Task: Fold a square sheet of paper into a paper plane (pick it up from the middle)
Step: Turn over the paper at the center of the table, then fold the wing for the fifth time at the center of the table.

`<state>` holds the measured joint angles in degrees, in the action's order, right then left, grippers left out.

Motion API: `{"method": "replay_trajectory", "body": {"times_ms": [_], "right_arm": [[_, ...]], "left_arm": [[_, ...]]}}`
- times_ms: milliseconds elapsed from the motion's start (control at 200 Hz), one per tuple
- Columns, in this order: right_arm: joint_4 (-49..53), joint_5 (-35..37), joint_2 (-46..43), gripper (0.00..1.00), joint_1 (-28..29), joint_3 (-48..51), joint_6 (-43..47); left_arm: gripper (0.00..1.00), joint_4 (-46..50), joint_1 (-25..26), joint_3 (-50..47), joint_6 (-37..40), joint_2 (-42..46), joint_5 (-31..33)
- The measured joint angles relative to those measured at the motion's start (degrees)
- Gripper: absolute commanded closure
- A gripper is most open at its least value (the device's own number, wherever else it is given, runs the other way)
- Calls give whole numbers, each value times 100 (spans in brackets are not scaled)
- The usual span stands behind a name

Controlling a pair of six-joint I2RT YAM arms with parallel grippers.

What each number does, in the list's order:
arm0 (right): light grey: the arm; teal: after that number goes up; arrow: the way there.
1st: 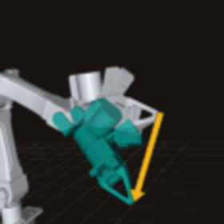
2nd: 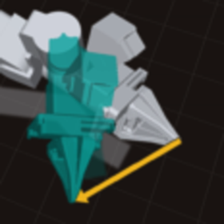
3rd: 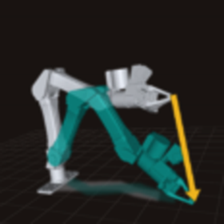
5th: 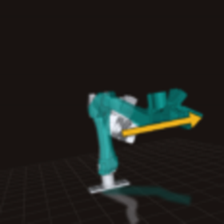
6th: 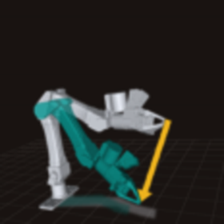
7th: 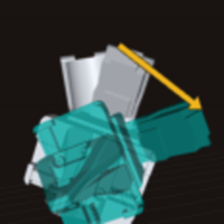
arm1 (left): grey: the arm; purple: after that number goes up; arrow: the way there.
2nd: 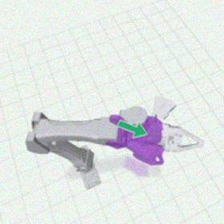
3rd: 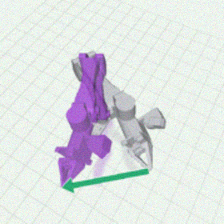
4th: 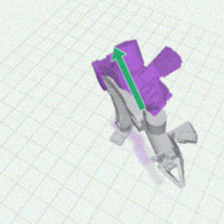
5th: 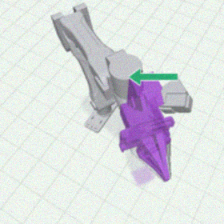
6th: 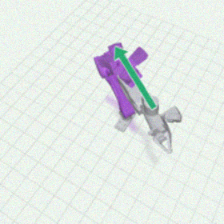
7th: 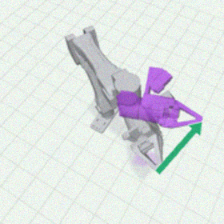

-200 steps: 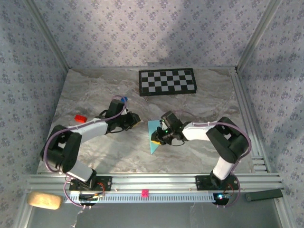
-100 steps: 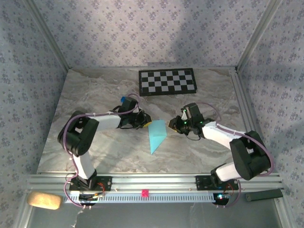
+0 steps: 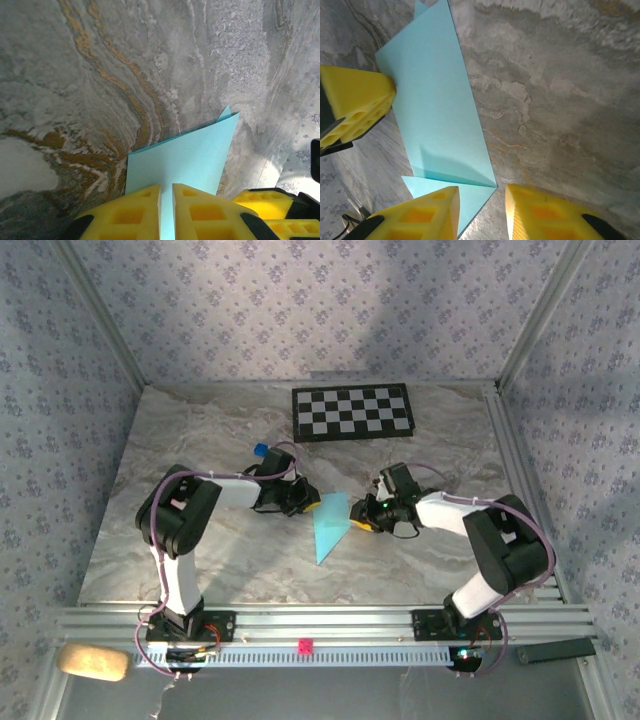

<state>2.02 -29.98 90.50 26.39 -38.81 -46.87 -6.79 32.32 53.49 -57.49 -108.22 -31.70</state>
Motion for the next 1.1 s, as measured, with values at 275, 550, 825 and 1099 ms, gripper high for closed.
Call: {"method": "replay_trajectory", "body": {"times_ms": [275,550,825,1099], "right_arm": [[92,-92,195,66,39,-203,2],[354,-48,321,66,142,-378,-208],[509,107,-140,65,531,-205,-925],[363,81,166,66,678,-203,-1344]], "left_arm": [[88,-509,-4,-299,-4,46,-2],[89,-678,-28,-426,-2,98,37],[89,-699,-33,-448,-2,107,39],[90,-713,-37,-455,-2,107,39]]}}
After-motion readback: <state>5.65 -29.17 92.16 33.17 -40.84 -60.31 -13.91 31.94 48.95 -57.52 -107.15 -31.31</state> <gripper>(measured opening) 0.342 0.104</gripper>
